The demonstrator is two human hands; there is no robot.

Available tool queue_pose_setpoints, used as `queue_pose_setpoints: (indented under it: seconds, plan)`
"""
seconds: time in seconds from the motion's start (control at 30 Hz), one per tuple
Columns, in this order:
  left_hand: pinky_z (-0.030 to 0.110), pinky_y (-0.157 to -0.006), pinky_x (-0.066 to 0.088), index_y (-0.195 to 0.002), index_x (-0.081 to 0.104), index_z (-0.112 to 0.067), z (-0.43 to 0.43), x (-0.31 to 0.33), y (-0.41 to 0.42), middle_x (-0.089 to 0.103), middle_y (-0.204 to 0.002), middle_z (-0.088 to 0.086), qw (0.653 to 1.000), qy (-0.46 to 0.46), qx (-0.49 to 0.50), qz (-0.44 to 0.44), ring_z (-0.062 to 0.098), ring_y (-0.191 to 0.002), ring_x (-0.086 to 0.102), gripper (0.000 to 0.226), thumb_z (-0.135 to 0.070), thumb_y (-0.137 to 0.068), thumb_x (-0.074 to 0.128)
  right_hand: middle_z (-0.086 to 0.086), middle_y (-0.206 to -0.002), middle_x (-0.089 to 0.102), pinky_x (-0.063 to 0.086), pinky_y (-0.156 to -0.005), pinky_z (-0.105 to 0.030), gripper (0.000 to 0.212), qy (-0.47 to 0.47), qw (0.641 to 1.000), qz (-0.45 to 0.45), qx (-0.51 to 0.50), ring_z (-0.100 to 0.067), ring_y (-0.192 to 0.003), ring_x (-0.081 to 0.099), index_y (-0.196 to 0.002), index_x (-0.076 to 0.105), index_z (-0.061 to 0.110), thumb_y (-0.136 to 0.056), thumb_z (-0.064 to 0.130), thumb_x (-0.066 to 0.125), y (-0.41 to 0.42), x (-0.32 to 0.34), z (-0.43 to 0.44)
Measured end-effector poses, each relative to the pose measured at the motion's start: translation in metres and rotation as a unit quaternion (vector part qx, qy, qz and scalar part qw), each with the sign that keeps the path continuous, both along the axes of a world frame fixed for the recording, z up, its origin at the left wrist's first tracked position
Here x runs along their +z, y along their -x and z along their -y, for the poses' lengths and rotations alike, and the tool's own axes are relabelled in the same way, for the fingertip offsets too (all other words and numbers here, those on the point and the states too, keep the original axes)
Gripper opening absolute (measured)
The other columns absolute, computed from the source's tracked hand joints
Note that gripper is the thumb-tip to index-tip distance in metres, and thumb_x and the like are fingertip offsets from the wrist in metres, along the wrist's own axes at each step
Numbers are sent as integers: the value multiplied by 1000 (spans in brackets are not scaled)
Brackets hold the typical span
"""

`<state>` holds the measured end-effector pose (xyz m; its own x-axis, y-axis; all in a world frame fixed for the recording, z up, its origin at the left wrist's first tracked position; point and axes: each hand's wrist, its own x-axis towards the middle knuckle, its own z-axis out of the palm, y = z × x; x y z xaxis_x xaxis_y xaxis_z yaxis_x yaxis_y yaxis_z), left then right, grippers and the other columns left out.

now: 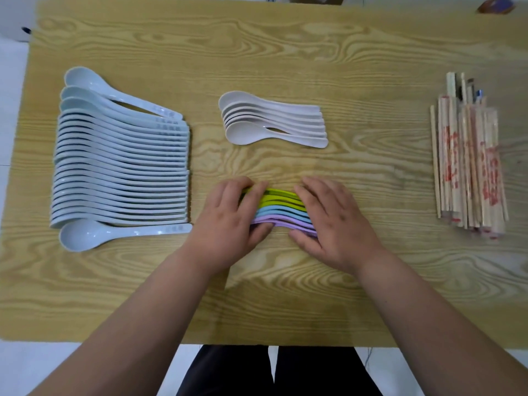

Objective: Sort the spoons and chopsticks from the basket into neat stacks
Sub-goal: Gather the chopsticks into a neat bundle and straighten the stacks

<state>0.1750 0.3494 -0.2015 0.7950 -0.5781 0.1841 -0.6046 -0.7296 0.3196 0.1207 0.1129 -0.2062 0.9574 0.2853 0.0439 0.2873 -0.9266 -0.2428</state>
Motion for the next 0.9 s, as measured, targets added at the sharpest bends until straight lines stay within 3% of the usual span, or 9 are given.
queue_pose_setpoints:
  seconds: [0.13, 0.23, 0.5, 0.73, 0.9]
  plan:
    - [45, -99, 44, -130, 60, 5, 3, 0, 2, 60, -118, 24, 999, 29, -4, 11, 39, -103, 57, 54, -34, -93, 64, -14, -147, 50, 33, -115, -53, 59, 1, 1000, 20, 5, -33, -142, 41, -145, 51, 7, -101, 47, 50, 1, -1, -1]
    - [45, -106, 43, -137, 53, 6, 7, 2, 6, 57, -129, 23, 999, 29, -25, -2, 38, -114, 55, 58, -30, -93, 65, -13, -151, 47, 29, -119, -53, 63, 5, 1000, 18, -2, -31, -146, 36, -147, 48, 6, -101, 50, 47, 4, -3, -5]
    - [46, -106, 45, -137, 56, 3, 6, -3, 6, 61, -132, 18, 998, 42, -42, 20, 36, -122, 57, 50, -27, -98, 62, -13, -150, 49, 37, -114, -51, 61, 6, 999, 39, -8, -31, -145, 38, -146, 48, 2, -104, 47, 48, 7, -8, -10]
    - [46, -113, 40, -136, 59, 0, 3, -8, 4, 60, -138, 13, 996, 83, -29, 6, 33, -137, 49, 54, -29, -92, 70, -14, -151, 47, 34, -117, -49, 67, 39, 998, 37, -28, -31, -148, 32, -147, 47, 3, -104, 53, 43, 6, -5, -17]
    - [43, -110, 43, -137, 57, 1, 4, -9, 7, 54, -143, 17, 996, 80, -36, 4, 31, -131, 53, 54, -25, -93, 71, -14, -151, 48, 32, -119, -46, 65, 33, 998, 43, -33, -30, -148, 33, -144, 51, 3, -105, 54, 41, 5, -4, -17]
